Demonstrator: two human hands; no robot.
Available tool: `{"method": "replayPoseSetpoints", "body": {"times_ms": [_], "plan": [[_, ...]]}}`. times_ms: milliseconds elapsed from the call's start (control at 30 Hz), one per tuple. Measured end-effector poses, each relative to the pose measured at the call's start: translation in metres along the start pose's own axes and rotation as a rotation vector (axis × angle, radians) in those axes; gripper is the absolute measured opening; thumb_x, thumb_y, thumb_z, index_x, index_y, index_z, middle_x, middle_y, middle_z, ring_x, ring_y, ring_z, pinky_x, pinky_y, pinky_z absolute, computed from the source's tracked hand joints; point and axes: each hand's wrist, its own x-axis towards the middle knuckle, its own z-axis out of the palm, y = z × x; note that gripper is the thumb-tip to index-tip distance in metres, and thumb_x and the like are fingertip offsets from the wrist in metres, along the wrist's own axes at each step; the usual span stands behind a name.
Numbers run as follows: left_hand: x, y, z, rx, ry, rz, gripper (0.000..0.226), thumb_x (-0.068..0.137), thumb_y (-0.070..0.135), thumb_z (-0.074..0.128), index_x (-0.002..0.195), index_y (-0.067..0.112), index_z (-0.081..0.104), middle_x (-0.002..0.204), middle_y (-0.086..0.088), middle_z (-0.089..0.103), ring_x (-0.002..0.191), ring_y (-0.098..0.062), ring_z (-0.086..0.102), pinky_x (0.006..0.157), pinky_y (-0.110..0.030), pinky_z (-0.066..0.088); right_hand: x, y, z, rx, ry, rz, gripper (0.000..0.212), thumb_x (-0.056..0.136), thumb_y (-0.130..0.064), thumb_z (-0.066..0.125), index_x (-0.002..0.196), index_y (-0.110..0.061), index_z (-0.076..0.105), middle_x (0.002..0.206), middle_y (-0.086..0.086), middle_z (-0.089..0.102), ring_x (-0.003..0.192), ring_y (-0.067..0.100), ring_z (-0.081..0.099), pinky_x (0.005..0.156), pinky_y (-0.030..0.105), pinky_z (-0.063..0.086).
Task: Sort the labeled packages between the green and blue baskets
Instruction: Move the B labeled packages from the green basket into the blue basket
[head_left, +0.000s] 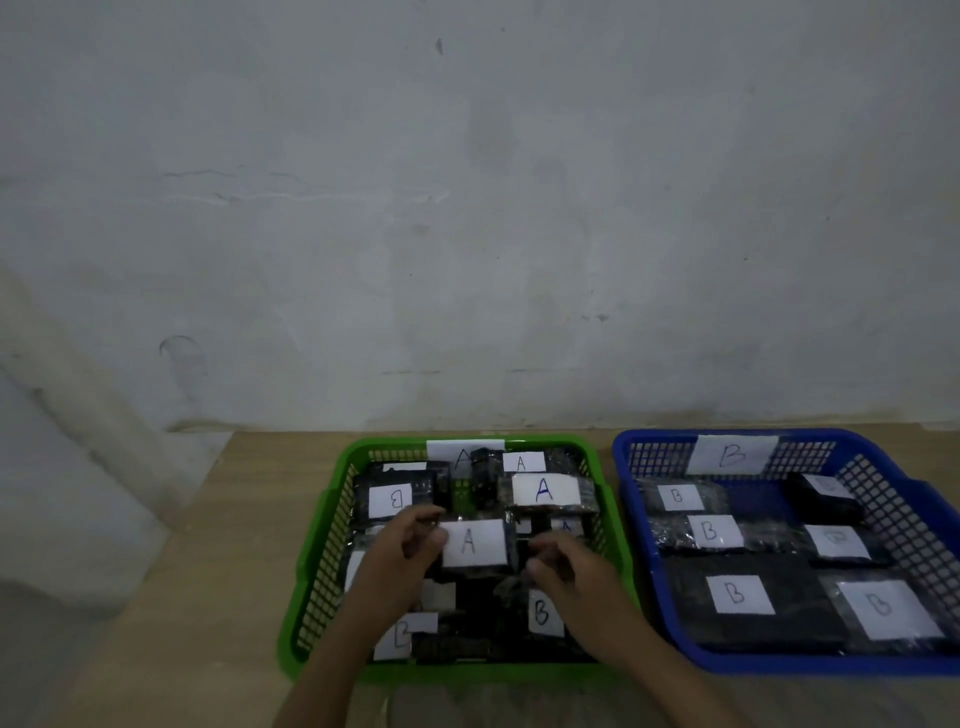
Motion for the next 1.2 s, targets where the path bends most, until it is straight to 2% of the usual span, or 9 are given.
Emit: {"method": "replayPoseSetpoints", "body": {"times_ms": [100,167,300,467,533,767,867,967,1200], "plan": [[-0.006,-0.010,-0.012,-0.017,0.090,-0.029,0.023,0.091,0.017,0.050,0.114,0.015,0.054,0.090,0.005,0.059,0.081,-0.011,0.056,0.059,-0.019,0.044,-0.008,0.008,0.007,-0.191,-0.170,-0.029,0.010,0.088,-0.030,0.056,0.096,-0.034,0.060,0.090,-0.020,0.059,0.092,0.004,0.056,0.088,0.024,0.044],[-0.009,-0.014,-0.015,-0.032,0.113,-0.038,0.023,0.091,0.017,0.051,0.114,0.015,0.053,0.089,0.003,0.059,0.081,-0.015,0.056,0.061,-0.021,0.043,-0.008,0.014,0.010,-0.416,-0.162,-0.031,0.020,0.089,-0.026,0.053,0.107,-0.027,0.060,0.109,-0.009,0.059,0.107,0.013,0.052,0.096,0.031,0.039],[-0.016,-0.019,-0.015,-0.049,0.137,-0.034,0.022,0.091,0.016,0.051,0.113,0.016,0.053,0.088,0.000,0.061,0.075,-0.016,0.057,0.058,-0.020,0.044,0.001,0.028,0.005,-0.739,-0.057,0.030,0.046,0.089,-0.015,0.048,0.134,-0.017,0.037,0.140,0.005,0.040,0.126,0.022,0.036,0.103,0.031,0.033],[-0.020,-0.022,-0.018,-0.051,0.150,-0.027,0.017,0.091,0.015,0.052,0.107,0.021,0.054,0.084,0.008,0.059,0.076,-0.006,0.056,0.062,-0.019,0.045,0.011,0.036,0.011,-0.937,-0.153,0.085,0.065,0.091,-0.034,0.045,0.143,-0.011,0.013,0.148,0.012,0.030,0.134,0.027,0.024,0.108,0.036,0.026],[-0.020,-0.023,-0.019,-0.039,0.150,-0.019,0.016,0.091,0.016,0.052,0.105,0.023,0.053,0.084,0.008,0.058,0.075,-0.004,0.055,0.060,-0.016,0.043,0.014,0.036,0.012,-0.980,-0.147,0.097,0.068,0.089,-0.038,0.049,0.142,-0.010,0.017,0.145,0.012,0.032,0.133,0.028,0.024,0.106,0.036,0.026],[-0.019,-0.019,-0.019,-0.021,0.180,0.018,0.019,0.091,0.014,0.051,0.110,0.017,0.054,0.081,0.006,0.056,0.072,-0.006,0.053,0.056,-0.012,0.042,0.013,0.033,-0.003,-0.771,0.014,-0.023,0.033,0.085,-0.032,0.058,0.113,-0.014,0.053,0.120,0.003,0.050,0.113,0.019,0.038,0.089,0.028,0.032],[-0.016,-0.016,-0.015,-0.039,0.185,0.018,0.023,0.091,0.013,0.050,0.114,0.013,0.054,0.079,0.001,0.055,0.068,-0.011,0.051,0.055,-0.016,0.041,0.009,0.028,-0.007,-0.652,0.066,-0.060,0.017,0.087,-0.023,0.058,0.099,-0.010,0.058,0.109,0.005,0.058,0.102,0.018,0.047,0.076,0.027,0.032],[-0.014,-0.013,-0.013,-0.062,0.204,0.016,0.025,0.091,0.014,0.050,0.116,0.012,0.053,0.079,-0.003,0.055,0.069,-0.013,0.050,0.057,-0.020,0.042,0.002,0.021,-0.014,-0.505,0.189,-0.107,0.009,0.084,-0.019,0.062,0.082,-0.011,0.060,0.092,0.004,0.062,0.088,0.017,0.052,0.077,0.030,0.038],[-0.004,-0.010,0.001,-0.023,0.275,0.009,0.027,0.091,0.016,0.051,0.117,0.011,0.053,0.077,0.005,0.057,0.070,-0.013,0.055,0.058,-0.024,0.044,-0.008,0.007,-0.041,-0.311,0.547,-0.147,0.007,0.081,-0.009,0.065,0.076,-0.005,0.062,0.081,0.003,0.059,0.077,0.019,0.052,0.071,0.029,0.040]]}}
